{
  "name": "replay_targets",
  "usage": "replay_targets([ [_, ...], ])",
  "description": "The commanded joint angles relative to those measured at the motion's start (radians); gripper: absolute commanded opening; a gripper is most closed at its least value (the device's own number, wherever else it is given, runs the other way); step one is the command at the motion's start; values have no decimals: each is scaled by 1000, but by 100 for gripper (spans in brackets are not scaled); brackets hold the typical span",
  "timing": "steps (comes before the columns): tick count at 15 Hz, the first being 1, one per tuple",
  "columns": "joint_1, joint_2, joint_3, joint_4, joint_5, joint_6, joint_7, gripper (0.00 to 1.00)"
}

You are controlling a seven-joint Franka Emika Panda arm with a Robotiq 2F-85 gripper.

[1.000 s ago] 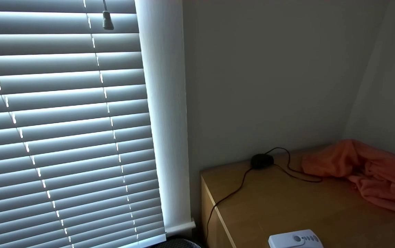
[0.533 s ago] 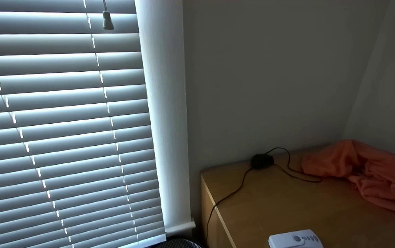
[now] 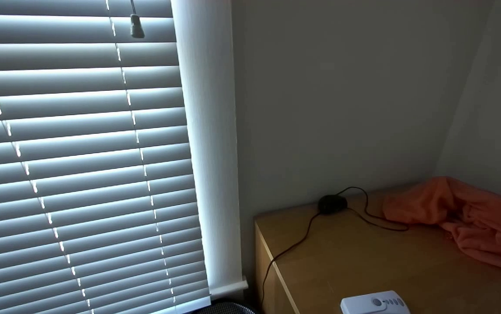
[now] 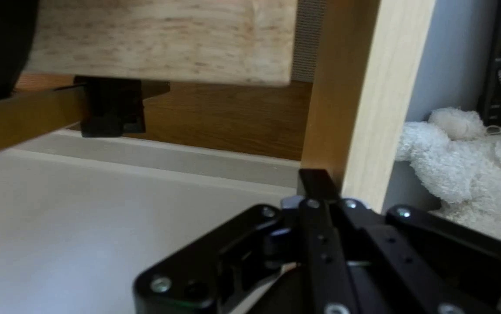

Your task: Put the black remote in the open drawer and then close the drawer

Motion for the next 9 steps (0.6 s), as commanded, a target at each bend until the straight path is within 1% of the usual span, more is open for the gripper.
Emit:
replay_targets([
  [1, -102, 32, 131, 34, 35, 33, -26, 0],
  [5, -146, 40, 202, 50, 42, 17, -1, 0],
  [9, -157, 48, 251, 78, 61, 7, 11, 0],
])
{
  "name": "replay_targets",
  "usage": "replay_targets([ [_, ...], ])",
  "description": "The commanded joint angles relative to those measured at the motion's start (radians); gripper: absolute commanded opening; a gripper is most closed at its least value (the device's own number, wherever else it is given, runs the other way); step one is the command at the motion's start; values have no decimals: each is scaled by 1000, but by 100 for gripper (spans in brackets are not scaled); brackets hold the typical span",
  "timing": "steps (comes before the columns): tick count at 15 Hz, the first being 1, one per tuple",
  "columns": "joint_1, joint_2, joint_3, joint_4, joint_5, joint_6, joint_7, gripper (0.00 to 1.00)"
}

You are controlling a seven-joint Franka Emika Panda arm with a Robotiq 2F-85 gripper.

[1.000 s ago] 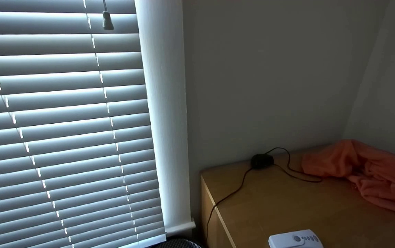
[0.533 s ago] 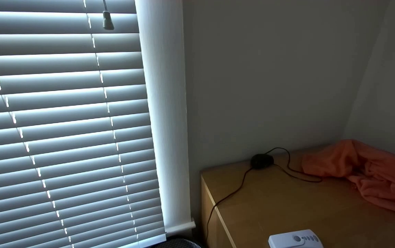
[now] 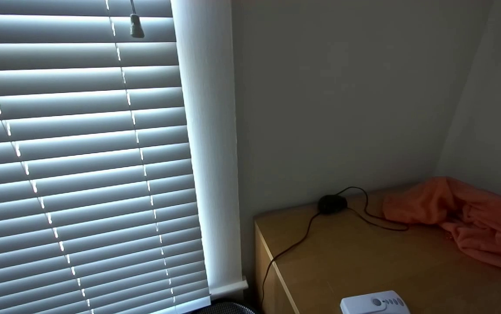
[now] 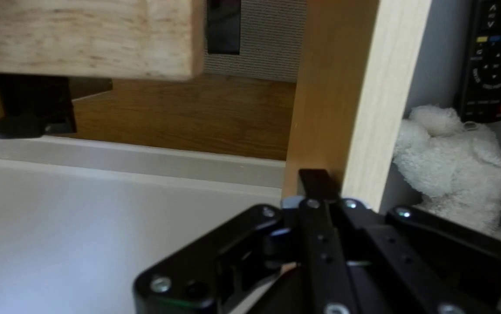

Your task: Put the black remote in the open drawer and then close the drawer

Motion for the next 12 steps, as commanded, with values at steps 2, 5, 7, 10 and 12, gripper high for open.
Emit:
replay_targets([
  [2, 4, 67, 86, 73, 39, -23, 30, 0],
  [5, 12, 81, 114, 105, 45, -37, 38, 0],
  [7, 13, 84, 135, 122, 52, -39, 43, 0],
  [10, 5, 97, 180, 151, 73, -36, 42, 0],
  [12, 4, 107, 205, 168, 88, -34, 40, 0],
])
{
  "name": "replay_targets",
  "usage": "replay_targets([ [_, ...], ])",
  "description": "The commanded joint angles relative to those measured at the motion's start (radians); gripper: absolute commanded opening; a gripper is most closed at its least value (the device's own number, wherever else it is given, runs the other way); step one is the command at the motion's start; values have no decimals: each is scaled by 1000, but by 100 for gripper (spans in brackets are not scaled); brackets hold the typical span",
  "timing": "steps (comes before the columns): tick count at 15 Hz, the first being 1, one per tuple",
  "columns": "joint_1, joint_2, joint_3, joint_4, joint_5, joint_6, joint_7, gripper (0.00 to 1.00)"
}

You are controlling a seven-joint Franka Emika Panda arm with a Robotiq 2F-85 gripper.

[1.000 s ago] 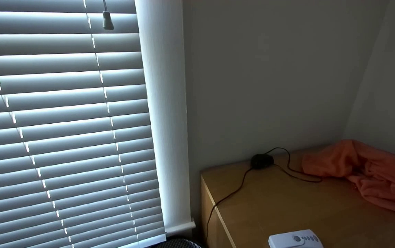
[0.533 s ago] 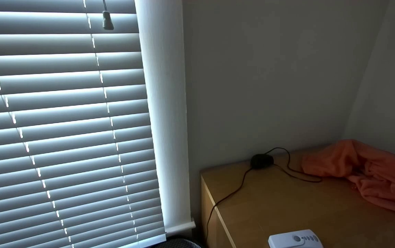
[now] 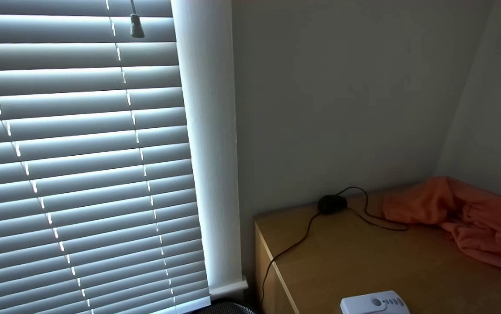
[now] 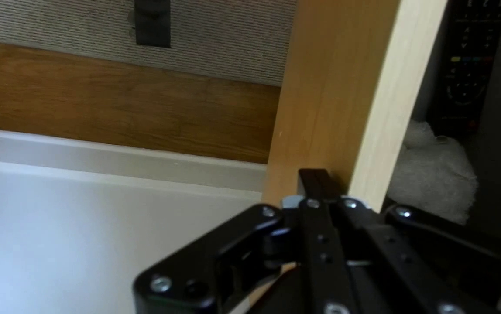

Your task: Put the black remote in the open drawer and then close the drawer

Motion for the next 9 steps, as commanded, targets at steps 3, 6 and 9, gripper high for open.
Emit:
replay_targets([
  [3, 7, 70, 76, 71, 49, -13, 6, 0],
  [6, 22, 71, 70, 77, 44, -16, 2, 0],
  [9, 5, 74, 89, 79, 53, -7, -7, 0],
])
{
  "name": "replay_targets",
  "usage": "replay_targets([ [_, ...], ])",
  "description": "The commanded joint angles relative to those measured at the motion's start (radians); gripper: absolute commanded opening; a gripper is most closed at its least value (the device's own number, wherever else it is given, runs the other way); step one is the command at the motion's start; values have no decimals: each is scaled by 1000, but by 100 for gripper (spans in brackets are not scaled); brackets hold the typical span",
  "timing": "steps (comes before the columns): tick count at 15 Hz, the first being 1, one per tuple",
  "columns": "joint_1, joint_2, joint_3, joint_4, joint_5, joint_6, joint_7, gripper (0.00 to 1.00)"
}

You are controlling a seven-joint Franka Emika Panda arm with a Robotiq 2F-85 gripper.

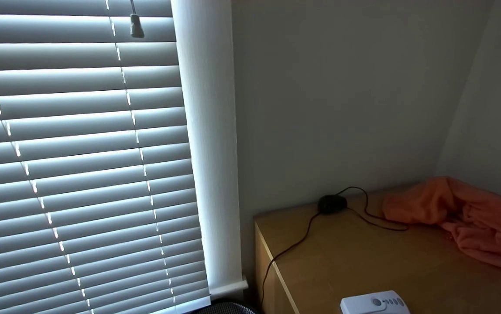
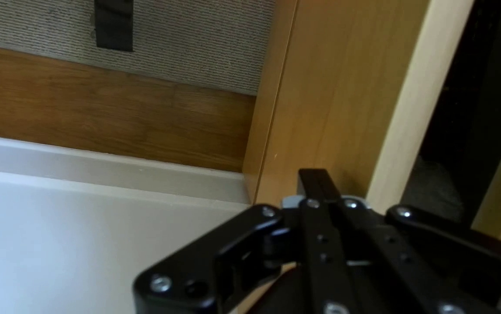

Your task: Put the black remote in the open drawer and then close the drawer

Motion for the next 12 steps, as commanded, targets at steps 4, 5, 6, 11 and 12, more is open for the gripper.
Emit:
replay_targets([
  [4, 0, 34, 14, 17, 17, -10, -9, 0],
  [5, -20, 21, 32, 8, 26, -5, -16, 0],
  [6, -34, 12, 45, 3, 29, -4, -23, 0],
  [11, -36, -75, 31, -59, 21, 2, -26, 0],
  [12, -22, -98, 10, -78, 12, 4, -27, 0],
])
